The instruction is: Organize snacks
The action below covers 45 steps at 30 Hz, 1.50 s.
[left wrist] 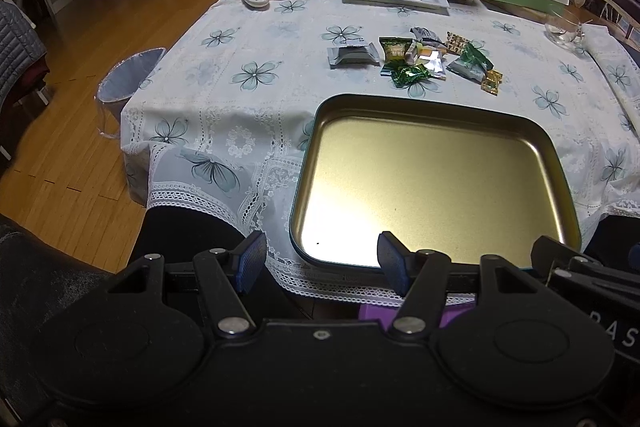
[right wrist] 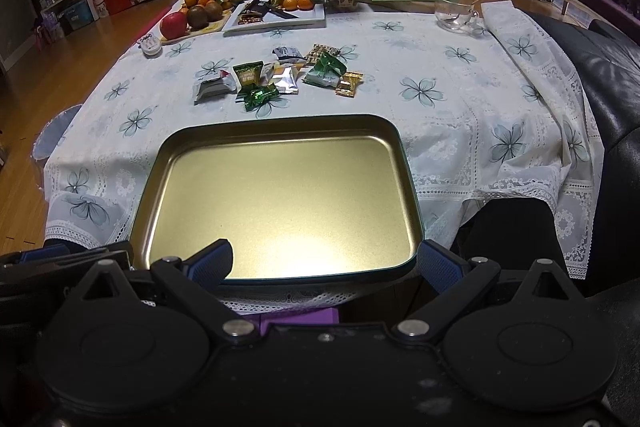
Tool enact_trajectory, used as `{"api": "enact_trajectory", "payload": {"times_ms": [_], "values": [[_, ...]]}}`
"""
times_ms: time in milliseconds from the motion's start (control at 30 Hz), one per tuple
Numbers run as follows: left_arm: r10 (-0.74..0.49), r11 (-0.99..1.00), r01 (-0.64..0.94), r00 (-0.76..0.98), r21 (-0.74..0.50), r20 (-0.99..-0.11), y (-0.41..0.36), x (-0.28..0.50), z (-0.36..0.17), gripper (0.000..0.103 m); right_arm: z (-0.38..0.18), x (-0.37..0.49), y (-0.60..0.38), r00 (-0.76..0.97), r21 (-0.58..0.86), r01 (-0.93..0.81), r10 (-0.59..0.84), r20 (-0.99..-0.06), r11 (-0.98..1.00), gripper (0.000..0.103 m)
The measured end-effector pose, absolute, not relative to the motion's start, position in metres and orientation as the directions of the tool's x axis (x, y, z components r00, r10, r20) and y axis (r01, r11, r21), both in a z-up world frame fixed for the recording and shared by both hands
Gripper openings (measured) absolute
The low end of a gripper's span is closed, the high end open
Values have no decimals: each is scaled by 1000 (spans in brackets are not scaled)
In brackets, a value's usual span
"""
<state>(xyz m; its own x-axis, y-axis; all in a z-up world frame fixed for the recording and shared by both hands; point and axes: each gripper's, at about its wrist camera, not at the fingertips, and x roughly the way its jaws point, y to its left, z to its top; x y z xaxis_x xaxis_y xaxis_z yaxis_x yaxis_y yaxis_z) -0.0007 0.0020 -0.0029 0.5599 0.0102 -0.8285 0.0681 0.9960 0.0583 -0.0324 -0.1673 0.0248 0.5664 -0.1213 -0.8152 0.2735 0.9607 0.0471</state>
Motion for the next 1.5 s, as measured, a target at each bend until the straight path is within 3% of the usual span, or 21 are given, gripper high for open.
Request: {"api": "enact_trajectory", "payload": {"times_ms": [1500], "values": [[4, 998, 60, 443, 34, -897, 8, 18, -31, 65, -3, -12, -167, 466, 51, 248, -73, -882, 967, 103]]}}
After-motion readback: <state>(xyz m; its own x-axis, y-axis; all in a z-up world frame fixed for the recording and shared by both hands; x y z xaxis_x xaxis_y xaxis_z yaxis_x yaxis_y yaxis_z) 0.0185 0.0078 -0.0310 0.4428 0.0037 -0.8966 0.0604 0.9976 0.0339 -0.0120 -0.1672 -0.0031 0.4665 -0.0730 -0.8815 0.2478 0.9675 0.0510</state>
